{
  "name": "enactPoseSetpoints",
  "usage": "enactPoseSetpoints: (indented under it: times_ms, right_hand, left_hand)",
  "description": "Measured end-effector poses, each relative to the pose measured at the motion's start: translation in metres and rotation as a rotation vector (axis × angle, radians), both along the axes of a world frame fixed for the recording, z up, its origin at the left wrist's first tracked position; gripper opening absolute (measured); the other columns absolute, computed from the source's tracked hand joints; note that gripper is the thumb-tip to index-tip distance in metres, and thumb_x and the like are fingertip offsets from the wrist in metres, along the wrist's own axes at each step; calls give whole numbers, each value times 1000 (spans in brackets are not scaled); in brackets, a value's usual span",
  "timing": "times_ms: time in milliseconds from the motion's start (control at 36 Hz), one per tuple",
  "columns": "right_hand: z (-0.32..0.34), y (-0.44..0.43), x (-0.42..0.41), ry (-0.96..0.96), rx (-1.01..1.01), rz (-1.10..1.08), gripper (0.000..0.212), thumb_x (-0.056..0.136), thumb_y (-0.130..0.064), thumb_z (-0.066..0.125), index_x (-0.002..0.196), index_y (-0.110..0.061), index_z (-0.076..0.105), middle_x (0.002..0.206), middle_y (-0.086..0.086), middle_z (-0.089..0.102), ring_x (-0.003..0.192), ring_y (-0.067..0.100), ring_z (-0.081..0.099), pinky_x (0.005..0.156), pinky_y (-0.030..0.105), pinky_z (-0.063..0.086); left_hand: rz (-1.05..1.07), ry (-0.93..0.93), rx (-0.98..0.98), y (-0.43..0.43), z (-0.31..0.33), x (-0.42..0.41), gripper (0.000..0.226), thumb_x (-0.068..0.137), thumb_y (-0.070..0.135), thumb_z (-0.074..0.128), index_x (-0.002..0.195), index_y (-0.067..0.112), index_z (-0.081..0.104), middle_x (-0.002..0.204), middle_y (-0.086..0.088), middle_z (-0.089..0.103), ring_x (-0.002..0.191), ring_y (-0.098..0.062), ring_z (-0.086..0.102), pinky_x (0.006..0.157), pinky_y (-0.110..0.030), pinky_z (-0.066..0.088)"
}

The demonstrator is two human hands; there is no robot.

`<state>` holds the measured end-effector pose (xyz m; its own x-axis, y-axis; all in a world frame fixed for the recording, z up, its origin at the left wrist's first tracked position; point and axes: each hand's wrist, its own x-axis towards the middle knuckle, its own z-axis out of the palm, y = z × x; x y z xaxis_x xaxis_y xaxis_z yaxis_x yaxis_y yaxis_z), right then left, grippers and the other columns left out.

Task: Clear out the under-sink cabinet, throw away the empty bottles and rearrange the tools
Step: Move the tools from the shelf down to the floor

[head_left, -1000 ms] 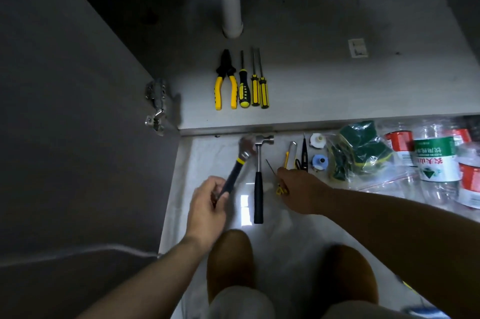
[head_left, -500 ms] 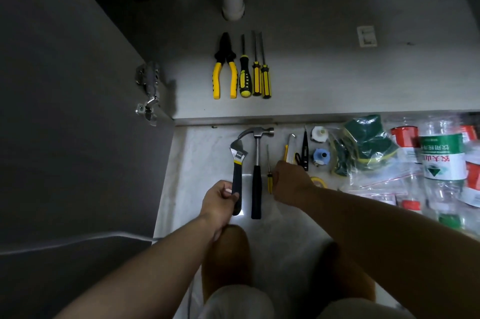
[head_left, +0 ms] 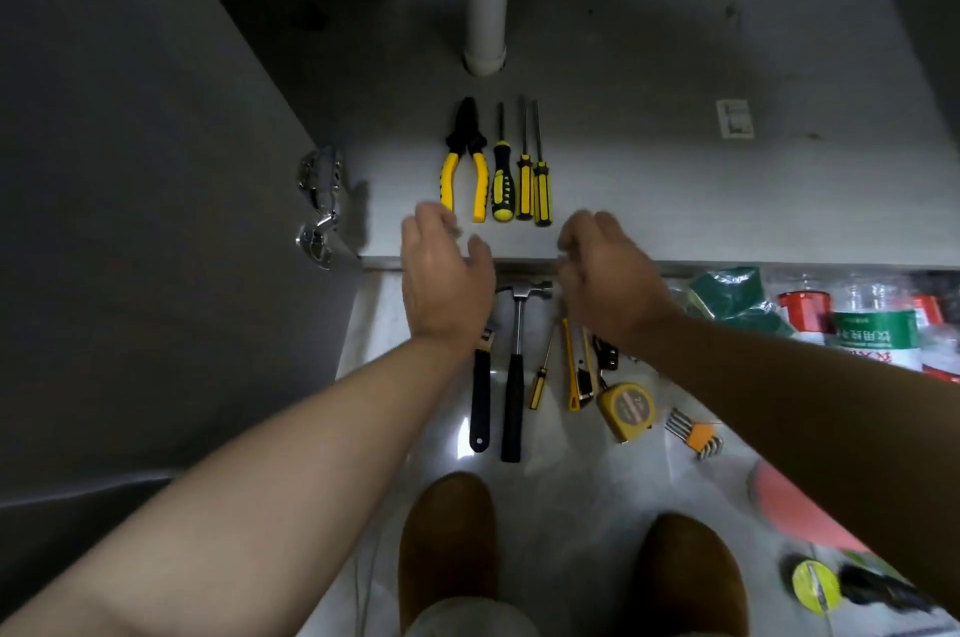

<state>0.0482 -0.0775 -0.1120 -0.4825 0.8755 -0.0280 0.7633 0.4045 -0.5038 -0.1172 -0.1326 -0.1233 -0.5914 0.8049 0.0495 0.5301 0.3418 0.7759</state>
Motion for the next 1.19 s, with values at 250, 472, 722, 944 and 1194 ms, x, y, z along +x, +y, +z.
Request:
enactPoseSetpoints:
  times_ms: [250,472,722,944,1194]
  right_hand:
    - [12,49,-35,-90,-116,17,53,96,-21,53,146,-22,38,130,15,43,106,36,57,92,45,53]
    - [3,61,-44,-216,2,3,37,92,-12,56,129,-14,50,114,14,49,94,32,58,82,40,55]
    - [-3,43,-21,-225,-98,-82,28,87,-4,57,114,-9,53,109,18,52,92,38,58,78,40,54]
    - [-16,-24,29,-6,-92,47,15,93,-16,54,92,-24,43,89,-2,47,67,11,48,54,23,34]
    - [-45,-93,47,-161,-427,152,17,85,-19,57,83,-22,40,77,-3,49,71,19,53,59,34,44]
  left_hand:
    - [-69,92,-305,77,0,-32,55,91,35,68,143,29,48,136,-13,45,129,-37,42,100,-41,42]
    - [-31,91,-503,100,4,-38,75,78,45,80,138,14,46,136,-16,50,127,-37,49,101,-42,43]
    - [27,24,-527,73,0,-36,79,79,40,79,138,12,34,134,-13,53,122,-37,56,96,-41,50]
    - [83,55,-343,2,-10,-23,52,80,37,75,108,20,35,101,-5,62,90,-36,63,68,-38,48]
    - [-78,-62,-398,-103,-51,0,48,71,48,72,95,33,34,78,10,60,68,-18,62,56,-36,50]
